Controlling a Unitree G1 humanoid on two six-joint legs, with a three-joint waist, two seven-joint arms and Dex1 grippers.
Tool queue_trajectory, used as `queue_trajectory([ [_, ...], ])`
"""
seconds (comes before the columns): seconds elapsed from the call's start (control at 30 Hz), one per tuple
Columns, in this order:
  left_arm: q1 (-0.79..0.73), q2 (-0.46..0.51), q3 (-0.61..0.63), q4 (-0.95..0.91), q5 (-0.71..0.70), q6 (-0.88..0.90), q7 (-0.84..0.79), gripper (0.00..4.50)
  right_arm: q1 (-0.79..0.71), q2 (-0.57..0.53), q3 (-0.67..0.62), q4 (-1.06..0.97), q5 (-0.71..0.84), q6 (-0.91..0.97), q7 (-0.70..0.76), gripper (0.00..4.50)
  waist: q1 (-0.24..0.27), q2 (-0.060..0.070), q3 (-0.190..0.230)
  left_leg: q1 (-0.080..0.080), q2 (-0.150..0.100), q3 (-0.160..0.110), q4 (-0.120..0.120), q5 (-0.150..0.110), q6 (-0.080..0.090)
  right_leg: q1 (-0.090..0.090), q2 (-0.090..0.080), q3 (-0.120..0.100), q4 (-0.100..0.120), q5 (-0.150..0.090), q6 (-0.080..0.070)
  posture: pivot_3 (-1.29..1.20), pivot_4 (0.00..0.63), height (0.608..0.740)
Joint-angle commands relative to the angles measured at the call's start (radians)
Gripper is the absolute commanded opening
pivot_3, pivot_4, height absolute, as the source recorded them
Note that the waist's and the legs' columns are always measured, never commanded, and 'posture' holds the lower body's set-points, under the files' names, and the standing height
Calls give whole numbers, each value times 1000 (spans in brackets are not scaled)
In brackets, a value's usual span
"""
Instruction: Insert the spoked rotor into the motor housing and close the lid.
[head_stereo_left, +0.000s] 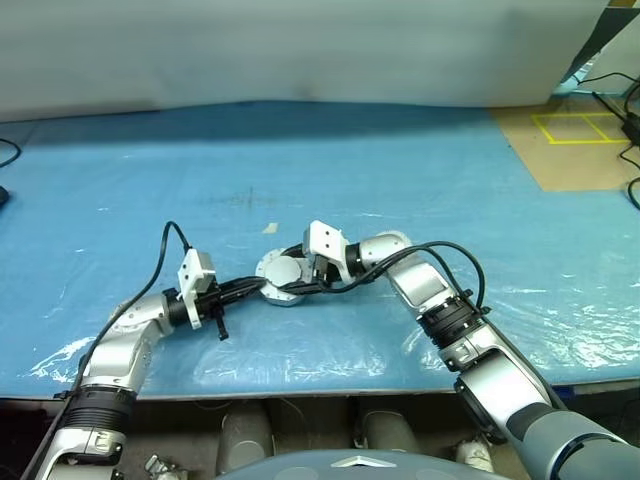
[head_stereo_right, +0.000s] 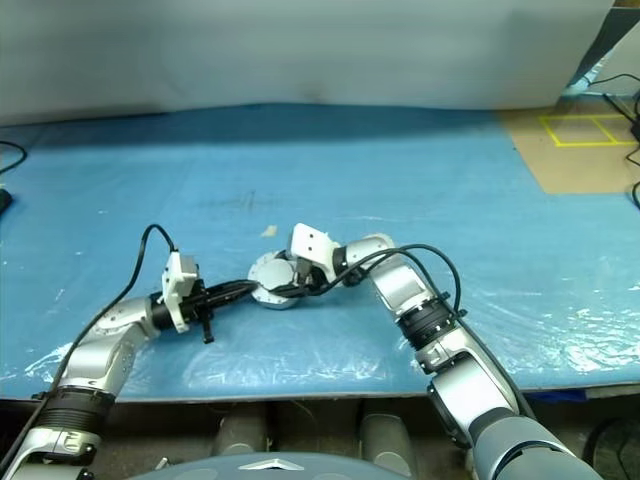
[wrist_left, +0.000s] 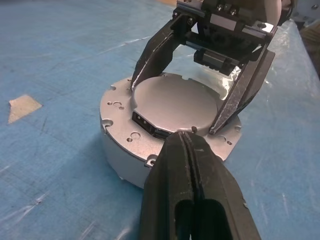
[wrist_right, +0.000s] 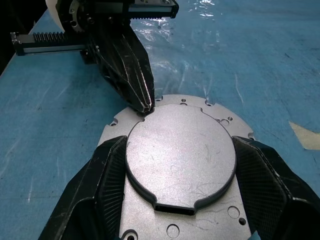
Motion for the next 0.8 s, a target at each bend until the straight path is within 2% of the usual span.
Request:
queue_trajectory([
  [0.03, 7, 5, -41, 58, 96, -52, 34, 35, 17, -8, 12, 33, -31, 18, -22, 2942, 2, 0, 0, 1, 0, 0, 0, 0, 0, 1, 0, 0, 0, 0, 0, 0, 150, 740],
  [0.27, 2, -9, -45, 91, 110, -110, 46, 35, 16, -8, 6, 29, -24, 24, -24, 2942, 3, 1, 0, 4, -1, 0, 0, 0, 0, 3, -1, 0, 0, 0, 0, 0, 150, 740],
  [0.4, 2, -18, -52, 103, 114, -126, 49, 0, 25, -12, -9, -10, 7, 46, 0, 4312, 8, 1, 0, 4, -1, 0, 0, 0, 0, 3, -1, 1, 0, 0, 0, 0, 150, 740],
  [0.43, 2, -19, -53, 108, 114, -131, 49, 0, 32, -13, -18, -38, 21, 56, 5, 4438, 10, 1, 0, 3, -1, 0, 0, 0, 1, 3, -1, 0, 0, 0, 0, 0, 150, 740],
  [0.8, -2, -35, -50, 123, 99, -139, 60, 0, 68, -17, -157, -315, 233, 313, -17, 4438, 28, 1, 0, -2, -1, 0, -1, 0, 0, 0, -1, 0, -4, 0, 1, 0, 150, 740],
])
